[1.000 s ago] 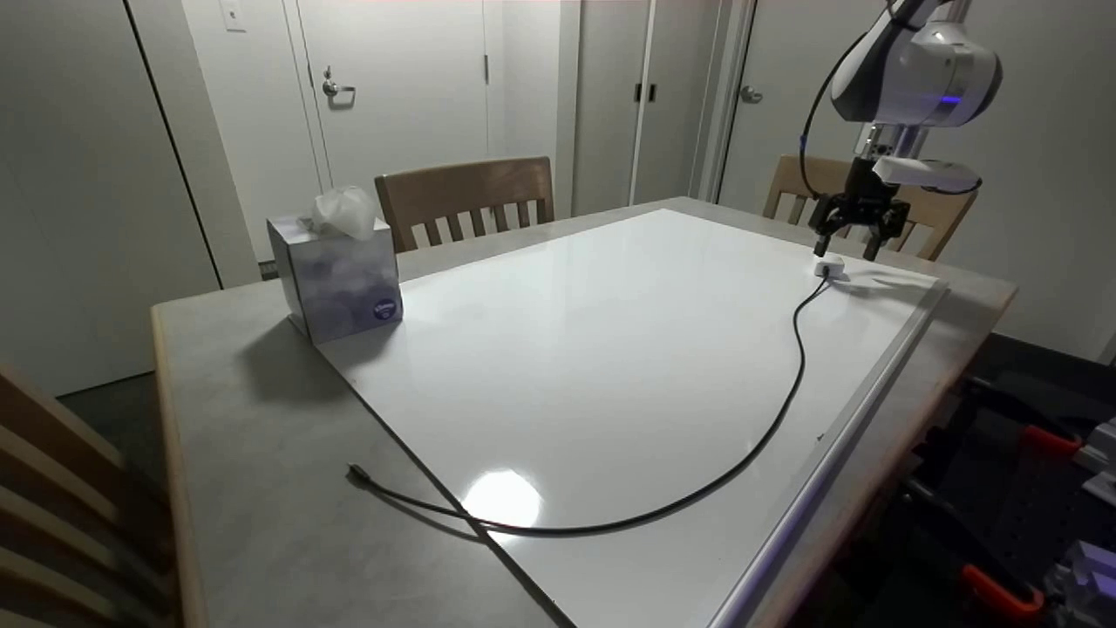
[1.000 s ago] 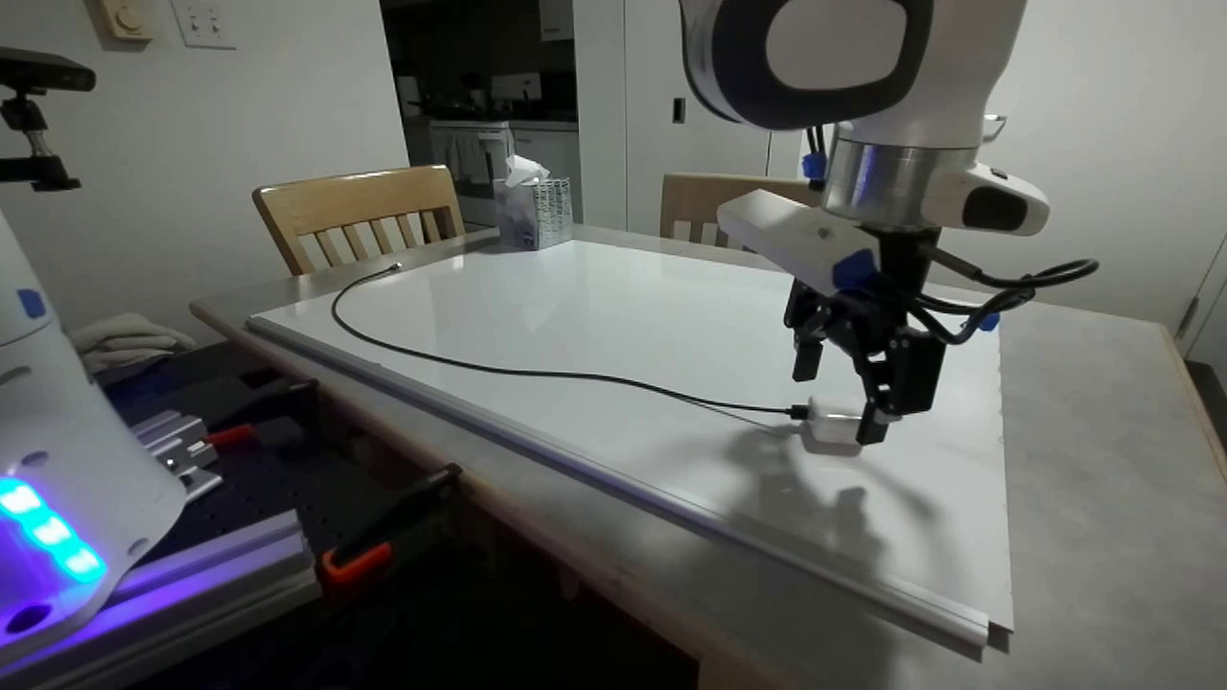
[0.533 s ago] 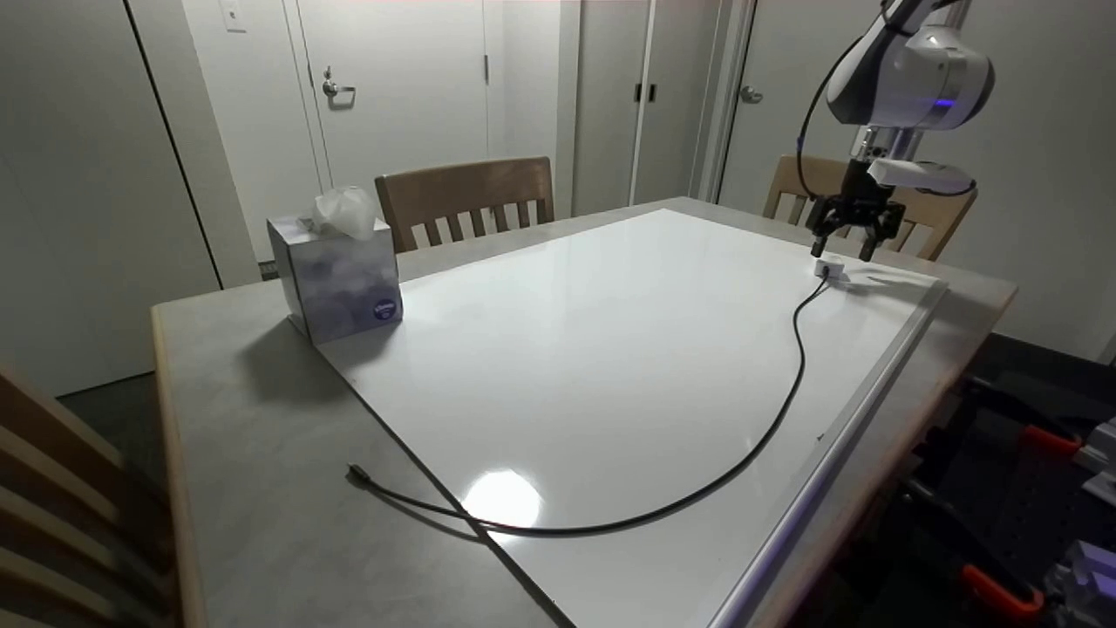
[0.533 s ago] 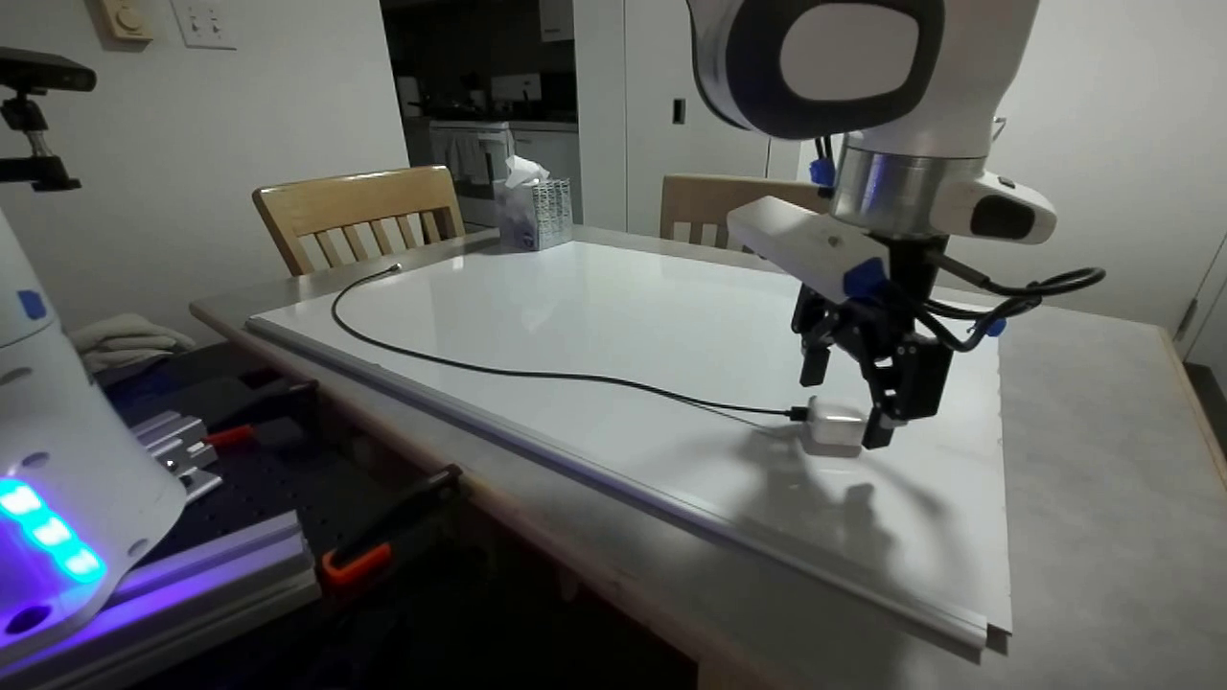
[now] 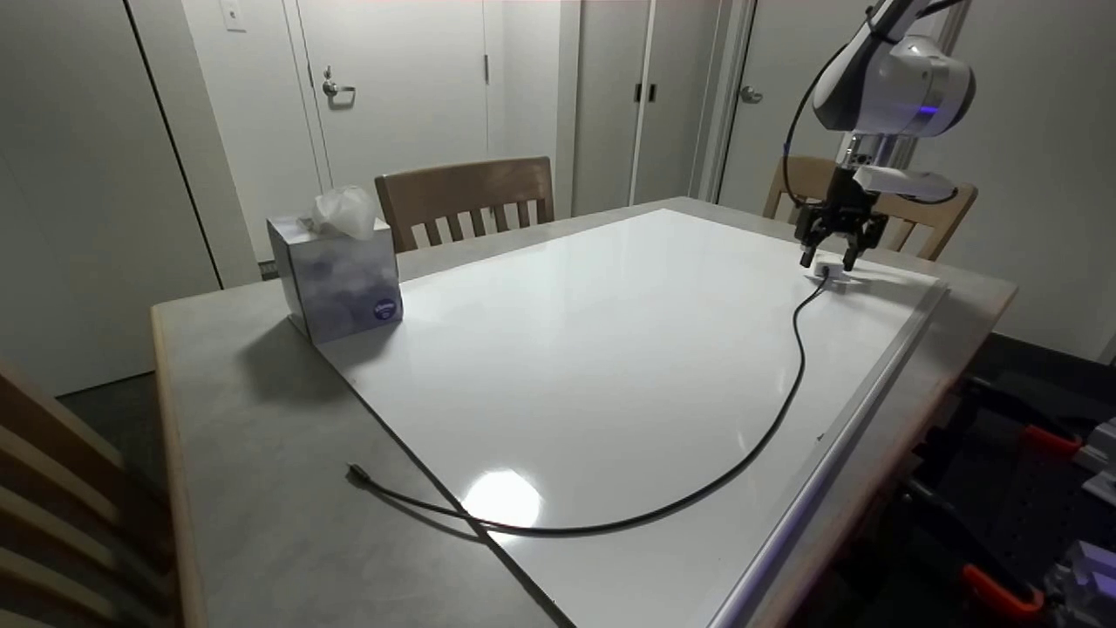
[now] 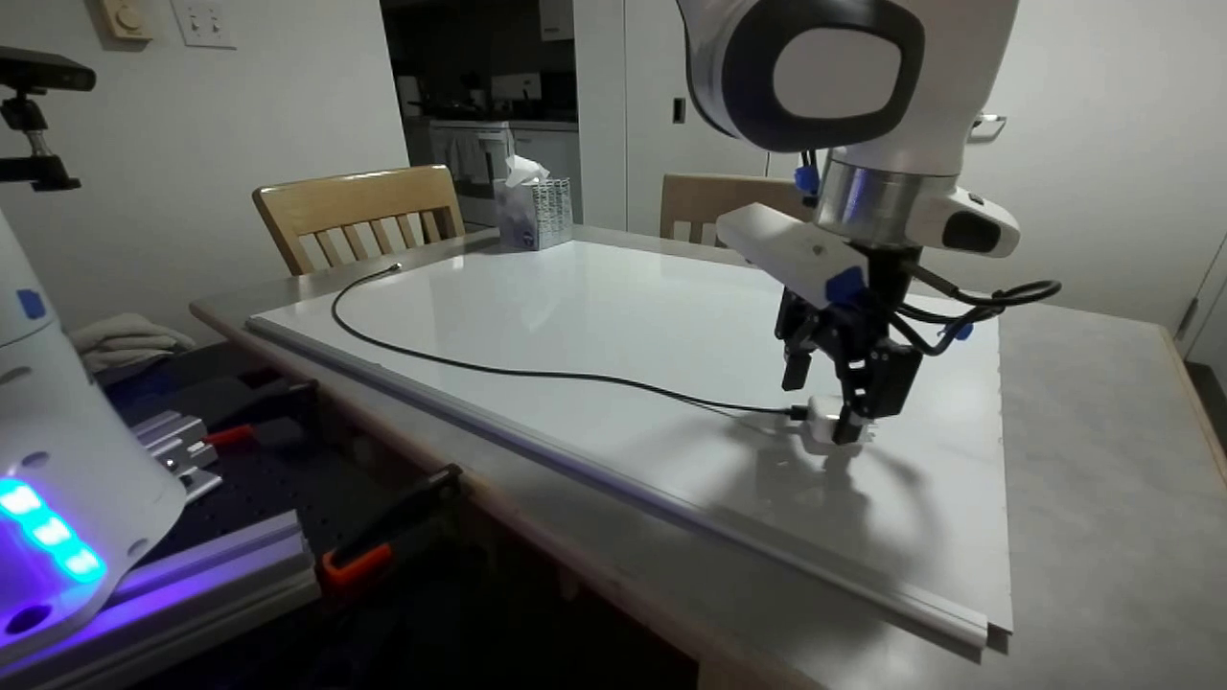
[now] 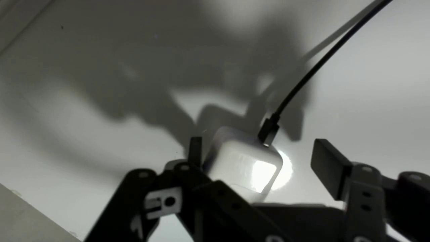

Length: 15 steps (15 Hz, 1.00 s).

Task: Wind the charging cable

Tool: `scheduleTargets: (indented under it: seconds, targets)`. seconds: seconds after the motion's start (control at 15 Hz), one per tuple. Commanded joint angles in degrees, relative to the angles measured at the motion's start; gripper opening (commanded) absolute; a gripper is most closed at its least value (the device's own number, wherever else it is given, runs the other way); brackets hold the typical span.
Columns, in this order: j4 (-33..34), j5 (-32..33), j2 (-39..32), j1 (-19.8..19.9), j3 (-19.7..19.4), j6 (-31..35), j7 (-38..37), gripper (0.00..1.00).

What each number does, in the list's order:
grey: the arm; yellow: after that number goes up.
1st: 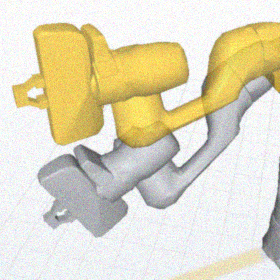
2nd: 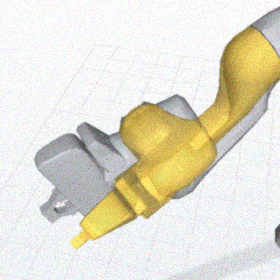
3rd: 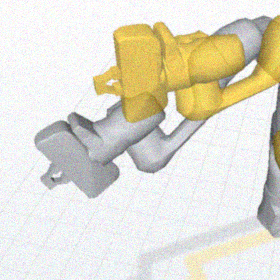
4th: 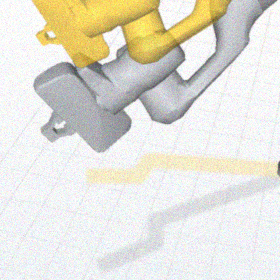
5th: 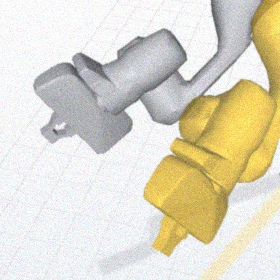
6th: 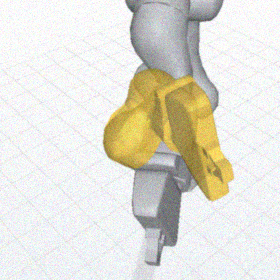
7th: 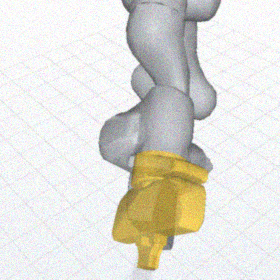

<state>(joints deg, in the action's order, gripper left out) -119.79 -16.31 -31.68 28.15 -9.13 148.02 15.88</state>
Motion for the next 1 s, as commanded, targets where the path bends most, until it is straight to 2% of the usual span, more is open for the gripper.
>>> scheduleTargets:
  seconds: [0.0, 0.2, 0.27, 0.47, 0.73, 0.93]
  targets:
    - [1.74, -0.56, -1.28, 1.42, 1.12, -1.54, 0.4, 0.54]
    - [1.72, -0.18, -1.25, 1.25, 0.89, -1.6, 0.28, 0.32]
    - [1.8, -0.07, -1.22, 1.28, 0.93, -1.75, 0.53, 0.28]
    - [2.33, -0.45, -1.13, 1.97, 2.09, -2.49, 2.95, 0.28]
    - [3.8, -1.47, -1.23, 4.0, 6.13, -3.89, 11.03, 0.28]
    - [6.22, 1.05, -2.13, 3.82, 7.38, -6.49, 17.0, 0.28]
